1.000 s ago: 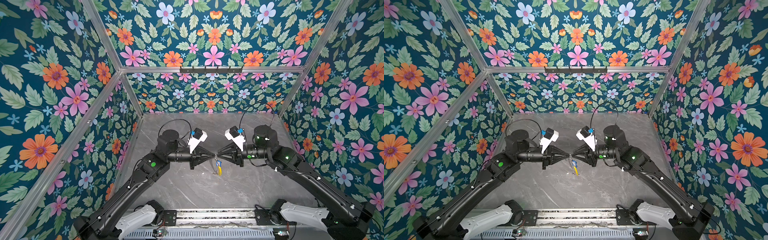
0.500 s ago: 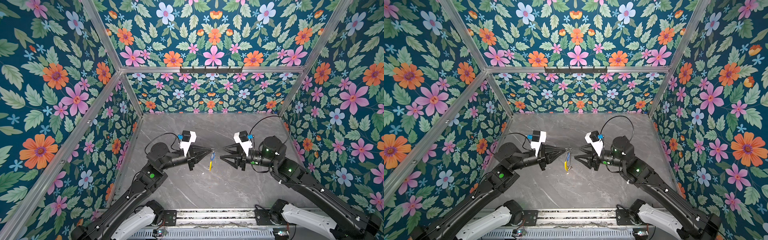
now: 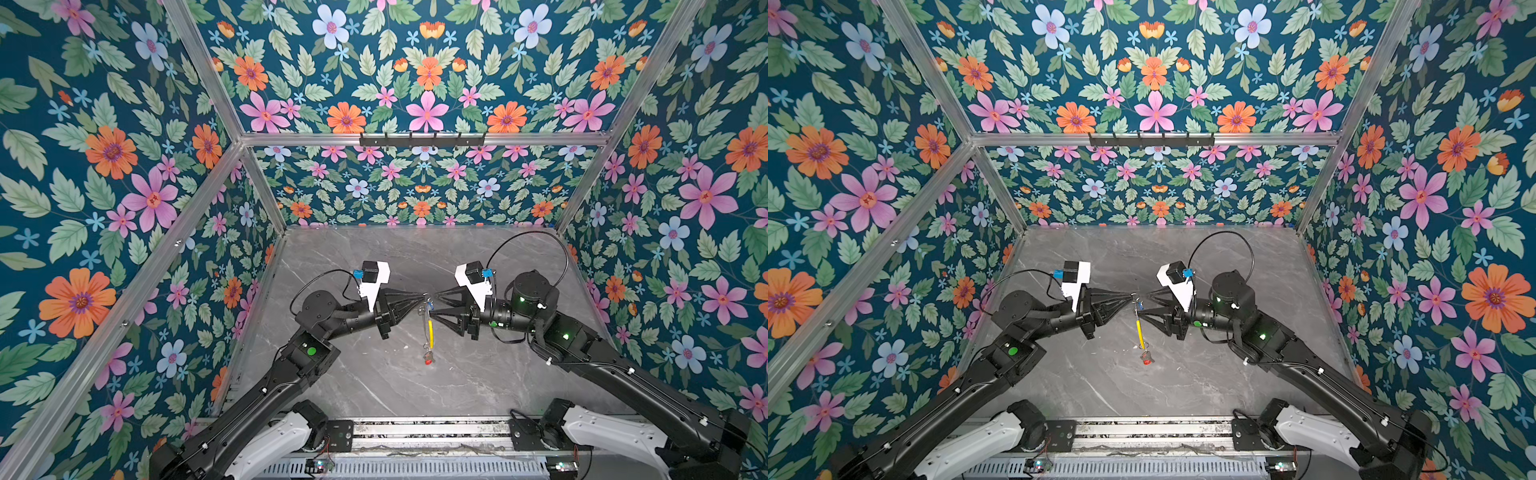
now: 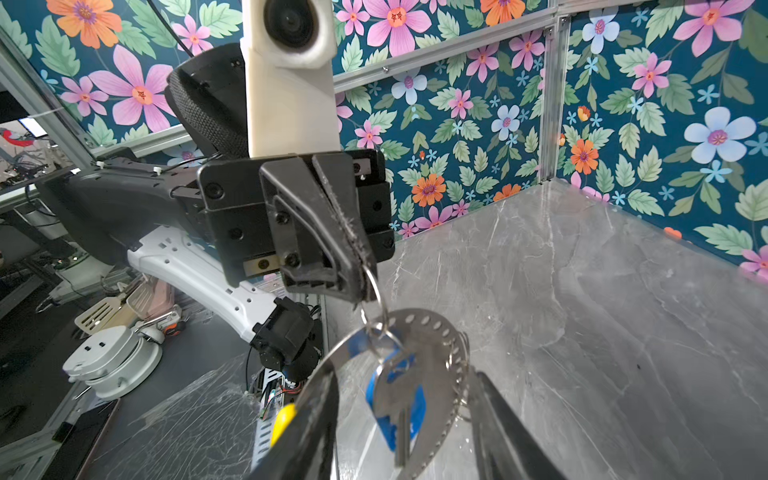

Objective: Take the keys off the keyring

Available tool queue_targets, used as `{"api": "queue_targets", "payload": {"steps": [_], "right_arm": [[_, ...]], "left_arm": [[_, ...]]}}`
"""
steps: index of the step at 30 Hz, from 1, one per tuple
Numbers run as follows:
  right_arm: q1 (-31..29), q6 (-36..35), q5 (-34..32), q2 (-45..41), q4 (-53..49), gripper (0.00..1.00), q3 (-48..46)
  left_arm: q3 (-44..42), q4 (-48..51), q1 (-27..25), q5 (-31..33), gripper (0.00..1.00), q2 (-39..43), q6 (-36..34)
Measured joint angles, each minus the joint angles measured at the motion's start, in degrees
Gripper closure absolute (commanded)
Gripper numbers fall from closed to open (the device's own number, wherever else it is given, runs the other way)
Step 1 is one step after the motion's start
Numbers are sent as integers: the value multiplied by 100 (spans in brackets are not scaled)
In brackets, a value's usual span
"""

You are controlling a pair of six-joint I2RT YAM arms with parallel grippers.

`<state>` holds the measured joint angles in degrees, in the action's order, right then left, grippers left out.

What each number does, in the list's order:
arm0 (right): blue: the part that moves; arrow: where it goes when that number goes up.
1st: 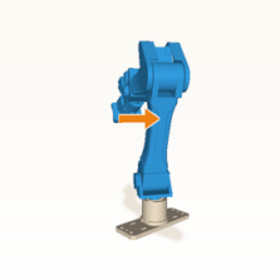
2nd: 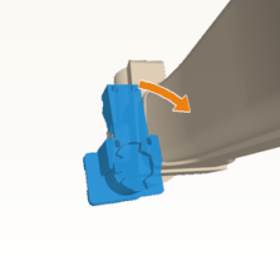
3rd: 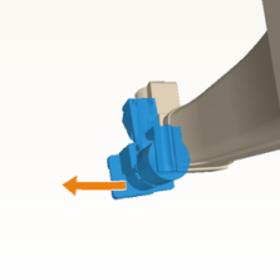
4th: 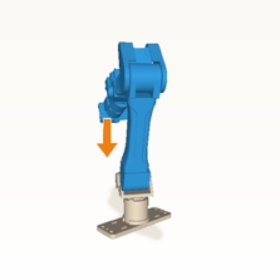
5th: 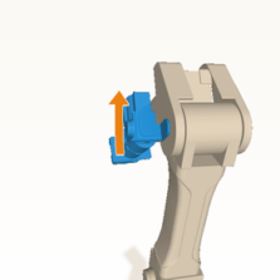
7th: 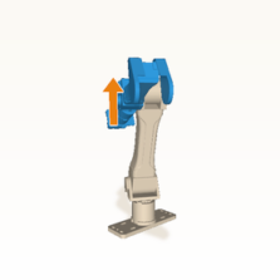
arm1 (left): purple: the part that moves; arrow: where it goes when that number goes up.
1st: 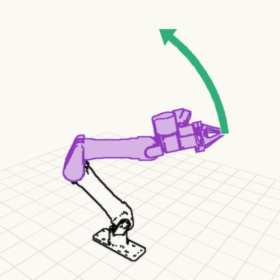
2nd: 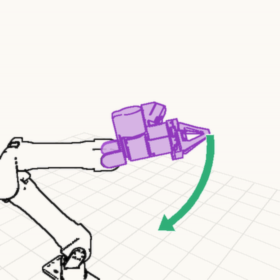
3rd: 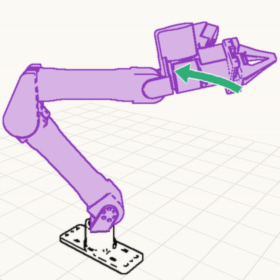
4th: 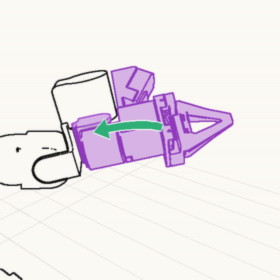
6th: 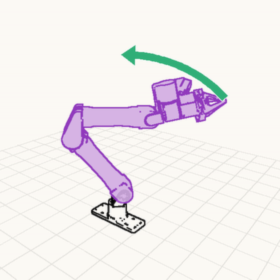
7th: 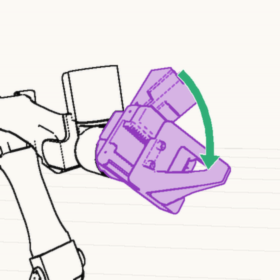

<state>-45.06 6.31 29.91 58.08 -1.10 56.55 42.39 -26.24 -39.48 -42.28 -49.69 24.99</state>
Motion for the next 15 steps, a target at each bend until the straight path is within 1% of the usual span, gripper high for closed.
{"api": "queue_targets", "payload": {"steps": [5,8,10,13,15], "right_arm": [[0,-50,20,144,0,65,81],[-11,-50,31,173,0,68,81],[-11,-55,42,181,0,72,83],[-9,-61,37,208,-2,79,105],[-11,-72,37,212,-7,85,111]], "left_arm": [[-31,-103,0,-20,100,-20,15],[-63,-129,0,11,100,13,33],[-79,-164,0,15,100,17,50],[-111,-201,0,35,100,28,50],[-136,-208,0,55,100,55,52]]}}
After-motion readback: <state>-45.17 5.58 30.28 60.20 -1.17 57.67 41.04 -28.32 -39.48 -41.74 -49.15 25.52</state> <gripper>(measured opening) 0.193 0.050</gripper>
